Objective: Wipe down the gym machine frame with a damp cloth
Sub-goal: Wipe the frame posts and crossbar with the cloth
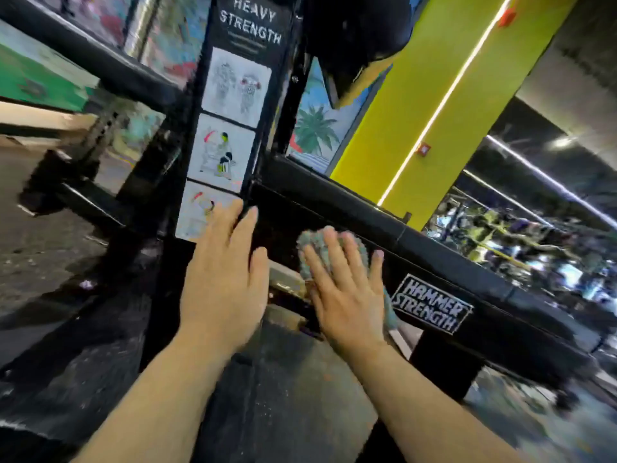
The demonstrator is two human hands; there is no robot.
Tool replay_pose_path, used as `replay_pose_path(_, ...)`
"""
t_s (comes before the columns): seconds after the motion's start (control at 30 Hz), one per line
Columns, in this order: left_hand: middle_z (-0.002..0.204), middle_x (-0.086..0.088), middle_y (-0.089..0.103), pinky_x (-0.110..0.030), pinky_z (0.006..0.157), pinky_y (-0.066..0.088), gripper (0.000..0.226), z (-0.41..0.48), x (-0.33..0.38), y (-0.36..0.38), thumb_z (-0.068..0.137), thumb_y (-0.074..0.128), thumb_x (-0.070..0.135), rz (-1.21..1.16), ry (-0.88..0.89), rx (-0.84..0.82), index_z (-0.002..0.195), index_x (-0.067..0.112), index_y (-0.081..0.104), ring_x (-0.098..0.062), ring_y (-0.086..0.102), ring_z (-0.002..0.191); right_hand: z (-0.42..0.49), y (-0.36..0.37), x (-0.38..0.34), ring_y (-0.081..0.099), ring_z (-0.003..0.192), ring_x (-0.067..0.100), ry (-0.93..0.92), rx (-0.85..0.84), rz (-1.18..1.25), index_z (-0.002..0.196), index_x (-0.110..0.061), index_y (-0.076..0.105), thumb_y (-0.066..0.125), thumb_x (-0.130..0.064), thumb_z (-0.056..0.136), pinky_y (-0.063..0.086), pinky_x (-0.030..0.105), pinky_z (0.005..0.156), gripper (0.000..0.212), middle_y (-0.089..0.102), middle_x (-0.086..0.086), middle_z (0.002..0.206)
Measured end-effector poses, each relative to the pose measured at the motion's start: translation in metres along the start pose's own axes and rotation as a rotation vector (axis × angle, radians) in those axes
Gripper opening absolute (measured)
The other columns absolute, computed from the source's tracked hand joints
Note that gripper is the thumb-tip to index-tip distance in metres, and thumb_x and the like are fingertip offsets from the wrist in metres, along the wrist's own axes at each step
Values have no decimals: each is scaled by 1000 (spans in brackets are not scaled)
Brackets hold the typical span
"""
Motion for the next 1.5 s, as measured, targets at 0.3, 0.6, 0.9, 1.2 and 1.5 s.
replay_pose_path(0.3, 146, -12, 39, -36, 104, 27, 57, -1, -12, -8, 90, 28, 32, -67, 14, 35, 139, 7, 42, -25, 36, 133, 75, -6, -73, 1, 146, 32, 335, 181, 87, 151, -18, 8, 24, -32, 100, 1, 54, 114, 55, 18, 12, 151)
replay_pose_path(0.6, 147, -14, 37, -48, 108, 27, 52, -20, 2, 19, 92, 32, 30, -25, 95, -3, 138, 8, 44, -33, 25, 139, -32, -3, 40, -19, 146, 21, 572, -29, 101, 151, -20, -10, 11, -49, 99, -15, 39, 116, 63, -29, 0, 155)
replay_pose_path(0.9, 149, -15, 33, -34, 110, 18, 55, -22, 10, 21, 91, 29, 30, -243, -80, 87, 140, 8, 40, -29, 25, 139, 35, 3, -35, -20, 145, 21, 29, -20, -28, 152, -27, 2, 32, -45, 94, -11, 52, 116, 67, -14, 5, 158)
replay_pose_path(1.2, 152, -14, 27, -35, 116, 2, 50, -42, 51, 71, 94, 30, 29, -226, 100, -49, 137, 8, 45, -27, 13, 143, -10, 1, 33, -22, 145, 17, 657, 149, 104, 153, -17, -6, 8, -43, 104, -12, 41, 117, 58, -2, 12, 158)
replay_pose_path(1.5, 150, -14, 31, -41, 114, 11, 54, -75, 131, 134, 93, 32, 34, -111, 355, -193, 137, 6, 46, -28, 18, 142, -133, -2, 161, -16, 145, 11, 752, 92, 182, 151, -4, 16, 23, -15, 88, 7, 53, 117, 64, -4, 5, 157)
Point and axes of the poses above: each hand's wrist, its own z-axis towards the middle knuckle, its own y-axis out of the palm, x = y × z, the point moved 6 cm from there along z, towards the middle knuckle
